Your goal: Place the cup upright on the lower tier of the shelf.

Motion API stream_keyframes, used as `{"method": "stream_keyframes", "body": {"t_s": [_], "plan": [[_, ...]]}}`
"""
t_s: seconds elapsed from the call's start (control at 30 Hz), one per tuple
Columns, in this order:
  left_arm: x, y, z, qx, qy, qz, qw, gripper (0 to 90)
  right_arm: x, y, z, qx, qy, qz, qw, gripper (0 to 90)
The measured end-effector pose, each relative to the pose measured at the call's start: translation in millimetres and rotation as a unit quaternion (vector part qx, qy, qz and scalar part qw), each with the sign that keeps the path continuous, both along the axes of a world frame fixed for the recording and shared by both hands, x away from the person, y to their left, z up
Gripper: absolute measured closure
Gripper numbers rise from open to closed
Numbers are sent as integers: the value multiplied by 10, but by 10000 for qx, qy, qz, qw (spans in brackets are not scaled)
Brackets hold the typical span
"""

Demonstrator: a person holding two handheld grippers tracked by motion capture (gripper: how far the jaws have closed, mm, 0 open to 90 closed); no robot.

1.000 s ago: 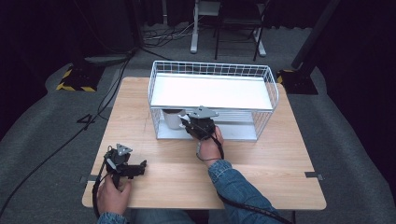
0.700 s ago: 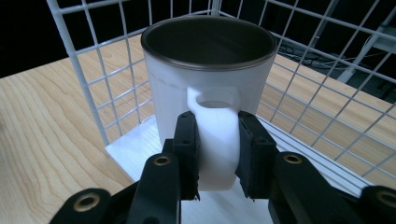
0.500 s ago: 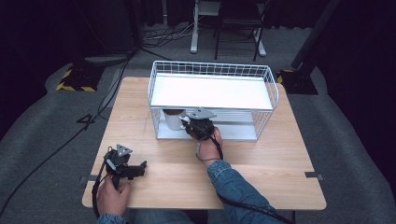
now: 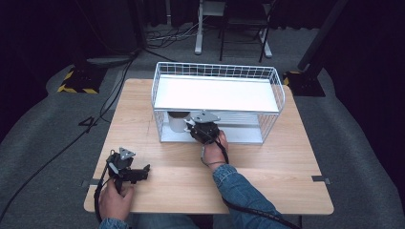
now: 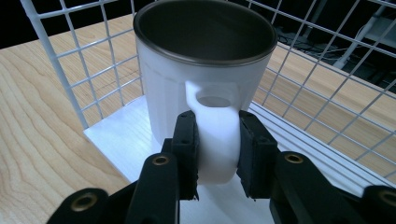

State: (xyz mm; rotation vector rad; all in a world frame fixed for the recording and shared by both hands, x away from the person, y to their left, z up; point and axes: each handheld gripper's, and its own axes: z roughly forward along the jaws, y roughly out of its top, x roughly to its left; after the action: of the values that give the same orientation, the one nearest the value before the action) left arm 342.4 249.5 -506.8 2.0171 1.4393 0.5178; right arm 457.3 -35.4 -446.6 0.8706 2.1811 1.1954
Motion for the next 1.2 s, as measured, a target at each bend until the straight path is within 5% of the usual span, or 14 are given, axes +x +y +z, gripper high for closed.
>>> {"method": "stream_keyframes", "body": {"t_s": [0.37, 0.73, 1.2], "plan": [[5, -1, 0, 5, -1, 17, 10000, 7, -12, 18, 9, 66, 121, 84, 9999, 541], [9, -2, 0, 1, -6, 31, 10000, 7, -159, -65, 142, 180, -62, 262, 9995, 479], [9, -2, 0, 3, -5, 31, 10000, 7, -472, -498, 335, 371, -36, 491, 9981, 447]]}}
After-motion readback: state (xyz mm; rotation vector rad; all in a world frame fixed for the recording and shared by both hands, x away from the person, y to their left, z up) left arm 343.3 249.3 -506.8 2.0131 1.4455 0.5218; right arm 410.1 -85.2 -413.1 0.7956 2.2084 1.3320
